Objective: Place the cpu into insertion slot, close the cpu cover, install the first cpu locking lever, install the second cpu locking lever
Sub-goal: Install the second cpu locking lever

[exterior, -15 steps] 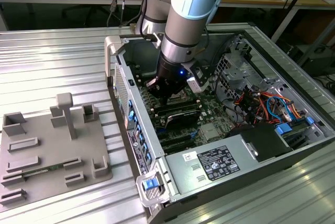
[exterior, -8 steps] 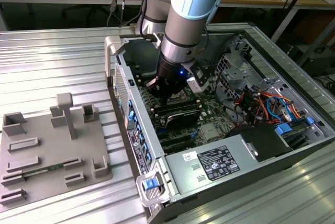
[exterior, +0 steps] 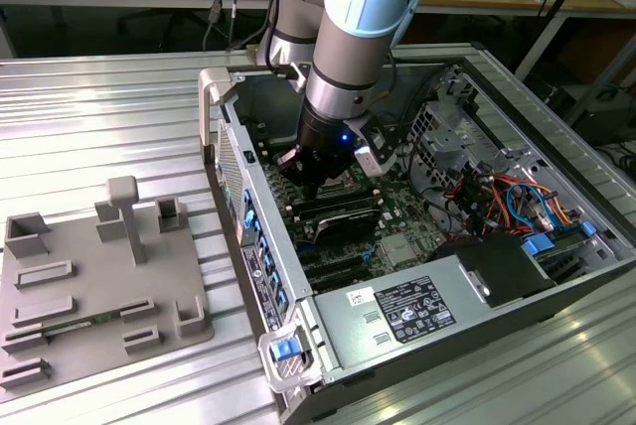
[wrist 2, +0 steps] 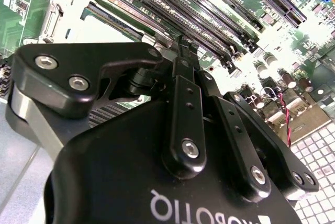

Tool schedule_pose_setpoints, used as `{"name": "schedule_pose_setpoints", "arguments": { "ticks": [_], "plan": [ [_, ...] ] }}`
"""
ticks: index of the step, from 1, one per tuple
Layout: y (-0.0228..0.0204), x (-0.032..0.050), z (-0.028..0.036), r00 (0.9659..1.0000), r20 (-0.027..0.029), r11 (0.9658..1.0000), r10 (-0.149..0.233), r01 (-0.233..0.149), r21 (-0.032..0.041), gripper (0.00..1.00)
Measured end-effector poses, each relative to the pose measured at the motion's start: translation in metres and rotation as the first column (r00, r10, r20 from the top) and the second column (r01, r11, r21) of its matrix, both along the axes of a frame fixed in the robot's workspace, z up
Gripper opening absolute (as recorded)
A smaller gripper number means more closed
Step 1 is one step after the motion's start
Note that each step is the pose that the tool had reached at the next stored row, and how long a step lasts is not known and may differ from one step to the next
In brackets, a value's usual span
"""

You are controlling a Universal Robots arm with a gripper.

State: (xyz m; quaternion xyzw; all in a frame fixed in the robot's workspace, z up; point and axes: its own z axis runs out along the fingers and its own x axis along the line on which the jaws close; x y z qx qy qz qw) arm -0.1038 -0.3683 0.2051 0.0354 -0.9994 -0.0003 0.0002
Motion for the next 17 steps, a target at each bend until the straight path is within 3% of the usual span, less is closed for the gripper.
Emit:
{"name": "schedule_pose_setpoints", "arguments": {
  "ticks": [17],
  "plan": [
    [0.0032, -0.0001, -0.0037, 1.0, -0.0002, 1.0, 0.0, 0.0, -0.0001, 0.11]
  ]
}}
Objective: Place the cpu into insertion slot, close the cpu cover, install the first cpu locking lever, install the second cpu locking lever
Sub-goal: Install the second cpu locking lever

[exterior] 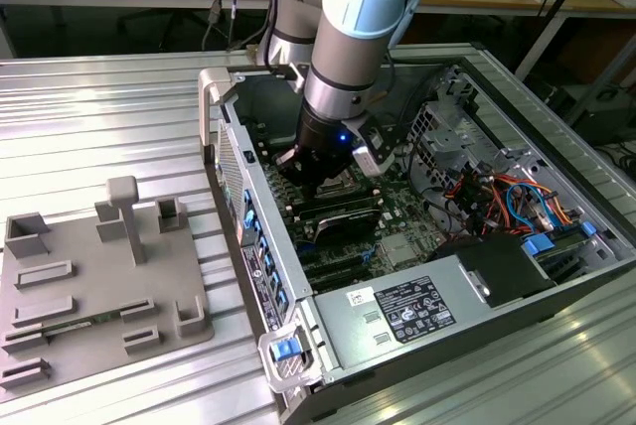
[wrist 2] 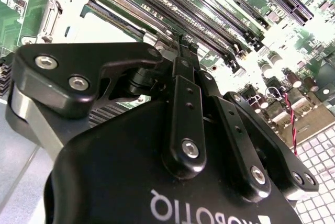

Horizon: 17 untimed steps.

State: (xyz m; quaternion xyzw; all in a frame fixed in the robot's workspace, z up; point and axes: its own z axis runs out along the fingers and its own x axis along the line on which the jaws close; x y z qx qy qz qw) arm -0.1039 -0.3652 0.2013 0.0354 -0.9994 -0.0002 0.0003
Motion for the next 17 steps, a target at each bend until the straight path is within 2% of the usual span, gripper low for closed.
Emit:
{"name": "schedule_pose_setpoints", "arguments": {
  "ticks": [4, 8, 12, 17],
  "plan": [
    [-0.0006, 0.0, -0.0016, 1.0, 0.0002, 1.0, 0.0, 0.0, 0.0005, 0.11],
    [-0.0037, 0.0, -0.0016, 1.0, 0.0004, 1.0, 0.0, 0.0, 0.0, 0.11],
    [-0.004, 0.0, -0.0012, 1.0, 0.0003, 1.0, 0.0, 0.0, 0.0003, 0.11],
    [-0.0041, 0.0001, 0.0047, 1.0, 0.0004, 1.0, 0.0, 0.0, 0.0003, 0.11]
  ]
}}
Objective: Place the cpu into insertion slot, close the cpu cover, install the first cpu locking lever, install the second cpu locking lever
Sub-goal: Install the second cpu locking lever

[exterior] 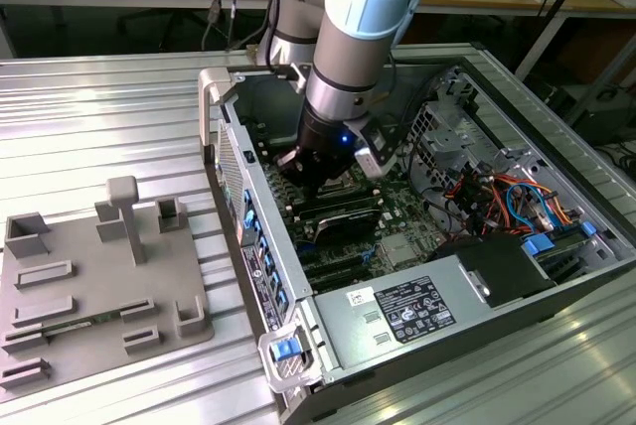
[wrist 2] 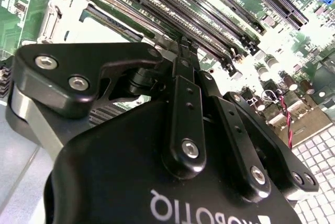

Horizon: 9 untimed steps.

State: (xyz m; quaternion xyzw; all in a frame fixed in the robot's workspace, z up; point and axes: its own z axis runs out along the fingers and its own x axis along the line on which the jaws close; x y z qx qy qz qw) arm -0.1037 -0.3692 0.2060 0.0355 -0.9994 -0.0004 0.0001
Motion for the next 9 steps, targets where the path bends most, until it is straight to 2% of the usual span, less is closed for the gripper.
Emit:
{"name": "schedule_pose_setpoints", "arguments": {
  "ticks": [4, 6, 9],
  "plan": [
    [0.0, -0.0001, 0.0063, 1.0, -0.0001, 1.0, 0.0, 0.0, -0.0001, 0.11],
    [0.0, -0.0001, 0.0278, 1.0, 0.0, 1.0, 0.0, 0.0, 0.0, 0.11],
    [0.0, -0.0001, 0.0284, 1.0, -0.0001, 1.0, 0.0, 0.0, 0.0, 0.11]
  ]
}}
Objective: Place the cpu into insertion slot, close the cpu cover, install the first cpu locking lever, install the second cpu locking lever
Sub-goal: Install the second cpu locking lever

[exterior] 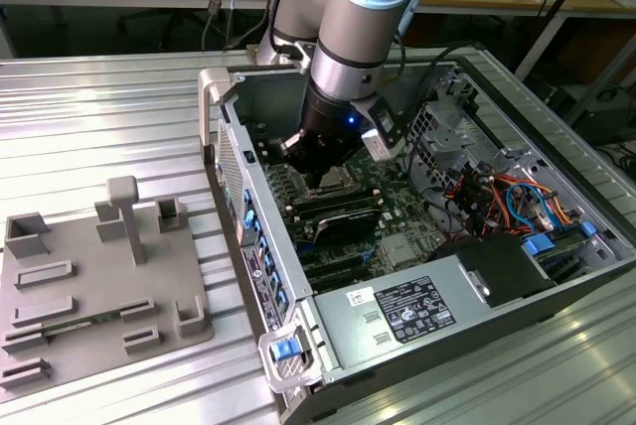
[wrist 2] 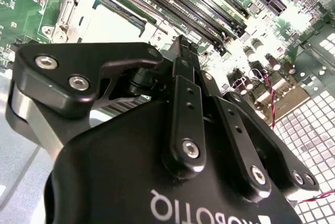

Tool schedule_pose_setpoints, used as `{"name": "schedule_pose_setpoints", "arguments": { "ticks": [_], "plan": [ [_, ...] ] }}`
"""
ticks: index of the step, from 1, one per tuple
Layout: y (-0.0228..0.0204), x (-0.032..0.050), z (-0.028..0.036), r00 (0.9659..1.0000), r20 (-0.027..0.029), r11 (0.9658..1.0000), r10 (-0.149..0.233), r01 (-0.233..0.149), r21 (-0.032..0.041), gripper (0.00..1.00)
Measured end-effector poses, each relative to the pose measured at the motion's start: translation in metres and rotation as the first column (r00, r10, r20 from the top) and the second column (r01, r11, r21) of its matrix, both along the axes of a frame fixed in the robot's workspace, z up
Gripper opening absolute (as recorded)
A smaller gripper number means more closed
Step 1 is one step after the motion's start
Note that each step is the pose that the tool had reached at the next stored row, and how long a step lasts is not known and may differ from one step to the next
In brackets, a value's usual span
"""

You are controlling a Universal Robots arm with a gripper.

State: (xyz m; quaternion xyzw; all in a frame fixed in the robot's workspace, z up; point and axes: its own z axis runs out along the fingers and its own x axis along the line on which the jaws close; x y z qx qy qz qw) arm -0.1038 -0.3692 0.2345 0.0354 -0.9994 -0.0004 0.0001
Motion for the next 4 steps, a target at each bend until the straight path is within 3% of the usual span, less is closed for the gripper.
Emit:
{"name": "schedule_pose_setpoints", "arguments": {
  "ticks": [4],
  "plan": [
    [0.0, 0.0, 0.001, 1.0, 0.0, 1.0, 0.0, 0.0, 0.0, 0.11]
  ]
}}
